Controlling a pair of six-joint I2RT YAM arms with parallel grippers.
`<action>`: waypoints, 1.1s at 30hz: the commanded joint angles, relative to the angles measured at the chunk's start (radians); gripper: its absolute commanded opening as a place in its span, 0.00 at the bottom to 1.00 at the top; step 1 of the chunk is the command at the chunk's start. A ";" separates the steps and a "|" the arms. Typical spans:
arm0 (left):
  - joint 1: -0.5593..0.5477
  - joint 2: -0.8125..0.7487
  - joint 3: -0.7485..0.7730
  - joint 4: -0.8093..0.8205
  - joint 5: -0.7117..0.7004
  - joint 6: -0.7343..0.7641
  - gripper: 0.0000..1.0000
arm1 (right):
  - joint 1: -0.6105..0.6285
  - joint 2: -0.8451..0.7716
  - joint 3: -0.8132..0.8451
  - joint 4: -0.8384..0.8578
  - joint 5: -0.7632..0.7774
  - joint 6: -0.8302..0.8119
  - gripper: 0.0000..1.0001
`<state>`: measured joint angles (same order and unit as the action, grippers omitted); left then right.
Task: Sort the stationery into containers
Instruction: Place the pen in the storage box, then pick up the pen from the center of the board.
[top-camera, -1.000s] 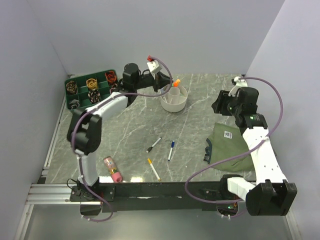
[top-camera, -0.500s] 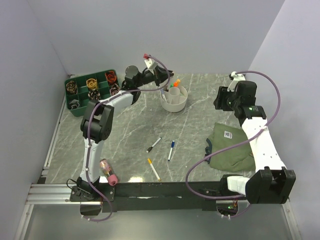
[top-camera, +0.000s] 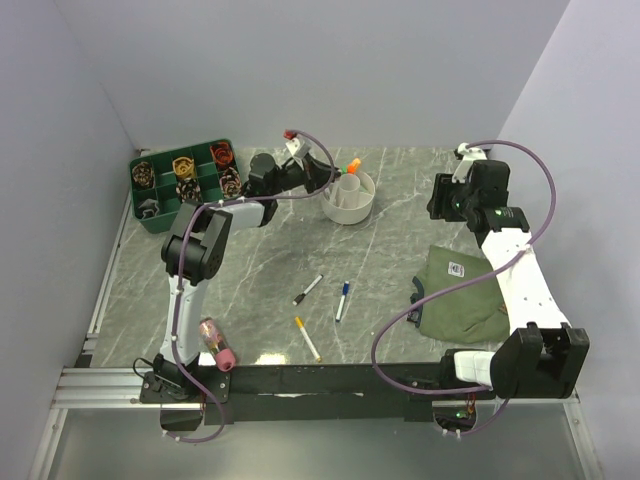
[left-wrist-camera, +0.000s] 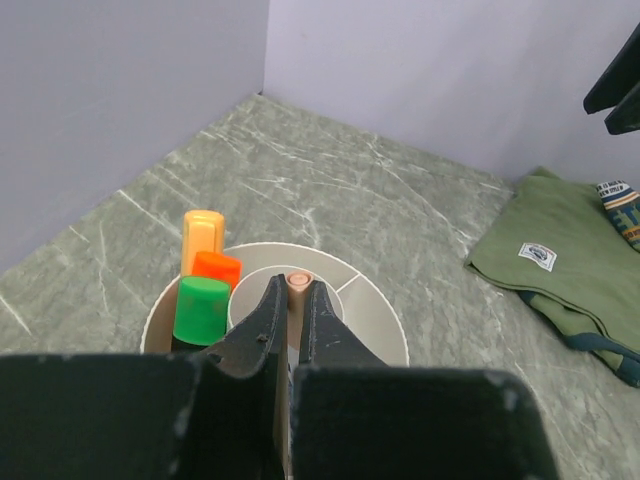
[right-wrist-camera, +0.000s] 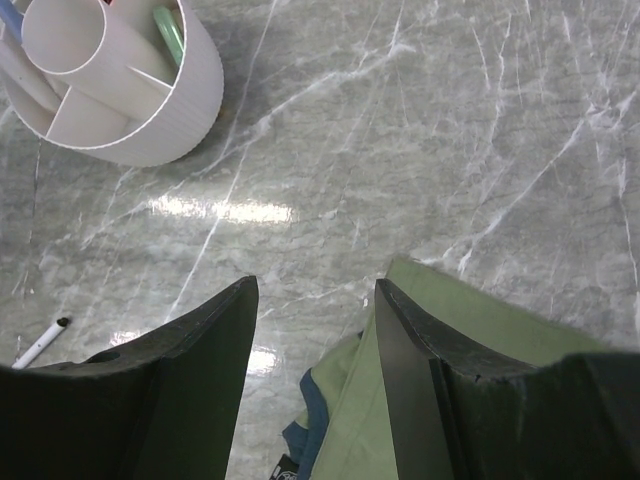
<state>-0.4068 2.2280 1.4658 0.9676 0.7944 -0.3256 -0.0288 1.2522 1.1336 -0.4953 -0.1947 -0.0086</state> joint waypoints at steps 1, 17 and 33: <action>0.003 -0.050 -0.004 0.095 -0.020 -0.027 0.01 | 0.007 0.006 0.049 0.021 0.009 -0.013 0.58; 0.040 -0.610 -0.183 -0.572 0.131 0.389 0.73 | 0.017 -0.046 0.012 0.069 -0.046 0.007 0.59; -0.216 -0.616 -0.168 -1.734 -0.165 0.438 0.66 | 0.018 -0.209 -0.147 0.043 -0.173 0.070 0.59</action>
<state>-0.5701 1.5642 1.2930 -0.6487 0.8154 0.5217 -0.0177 1.1046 1.0229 -0.4660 -0.3256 0.0315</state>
